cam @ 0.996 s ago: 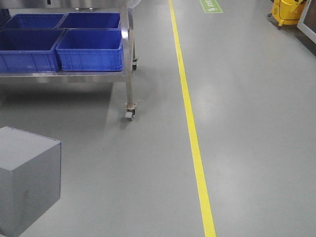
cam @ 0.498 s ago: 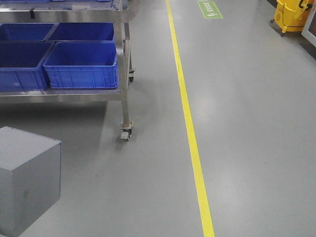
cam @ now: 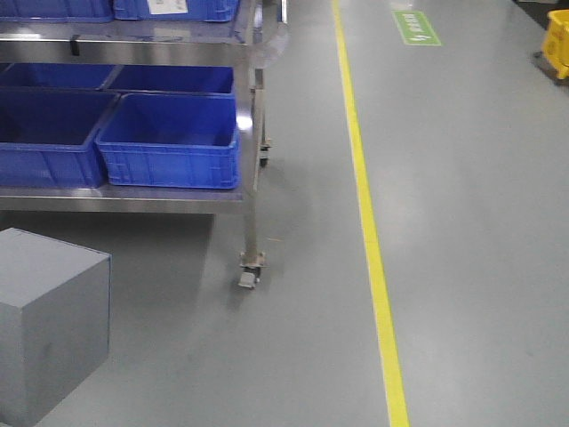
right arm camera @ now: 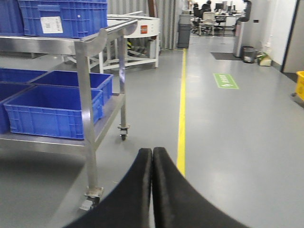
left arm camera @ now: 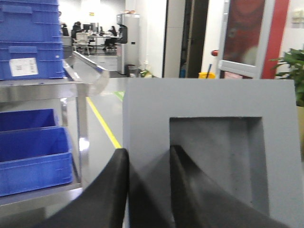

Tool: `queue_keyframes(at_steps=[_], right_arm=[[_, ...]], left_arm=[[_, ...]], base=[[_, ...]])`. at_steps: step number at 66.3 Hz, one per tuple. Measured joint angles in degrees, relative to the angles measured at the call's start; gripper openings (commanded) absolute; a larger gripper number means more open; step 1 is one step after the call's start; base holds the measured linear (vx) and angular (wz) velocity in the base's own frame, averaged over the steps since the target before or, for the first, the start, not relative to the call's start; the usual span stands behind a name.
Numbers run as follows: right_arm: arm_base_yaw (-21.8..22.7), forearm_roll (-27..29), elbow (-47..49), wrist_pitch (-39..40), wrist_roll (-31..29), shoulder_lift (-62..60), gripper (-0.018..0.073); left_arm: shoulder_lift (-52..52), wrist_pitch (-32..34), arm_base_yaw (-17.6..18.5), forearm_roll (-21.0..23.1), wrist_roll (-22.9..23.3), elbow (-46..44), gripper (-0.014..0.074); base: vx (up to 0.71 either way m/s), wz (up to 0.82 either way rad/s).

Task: Sort gray base to blue bin
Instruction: 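Turn the base away from the table holding the block in the left gripper, then drive down the aisle between blue bin shelves carrying the block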

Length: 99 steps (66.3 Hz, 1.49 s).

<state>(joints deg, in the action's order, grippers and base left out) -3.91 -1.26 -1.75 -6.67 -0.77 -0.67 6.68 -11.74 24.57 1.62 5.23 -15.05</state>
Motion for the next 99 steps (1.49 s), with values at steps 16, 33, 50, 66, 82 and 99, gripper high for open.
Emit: queue_keyframes(at_steps=[16,33,50,66,82,99], right_arm=[[0.0,0.0,0.0,0.0,0.0,0.0,-0.0009],[0.0,0.0,0.0,0.0,0.0,0.0,-0.0009],[0.0,0.0,0.0,0.0,0.0,0.0,-0.0009],[0.0,0.0,0.0,0.0,0.0,0.0,-0.0009],[0.0,0.0,0.0,0.0,0.0,0.0,-0.0009],[0.0,0.0,0.0,0.0,0.0,0.0,-0.0009]], left_arm=[[0.0,0.0,0.0,0.0,0.0,0.0,-0.0006],[0.0,0.0,0.0,0.0,0.0,0.0,-0.0006],[0.0,0.0,0.0,0.0,0.0,0.0,-0.0006],[0.0,0.0,0.0,0.0,0.0,0.0,-0.0006],[0.0,0.0,0.0,0.0,0.0,0.0,-0.0006],[0.0,0.0,0.0,0.0,0.0,0.0,-0.0006]], base=[[0.35,0.4],[0.32,0.53],[0.31,0.75],[0.27,0.87],[0.25,0.78],[0.23,0.74]])
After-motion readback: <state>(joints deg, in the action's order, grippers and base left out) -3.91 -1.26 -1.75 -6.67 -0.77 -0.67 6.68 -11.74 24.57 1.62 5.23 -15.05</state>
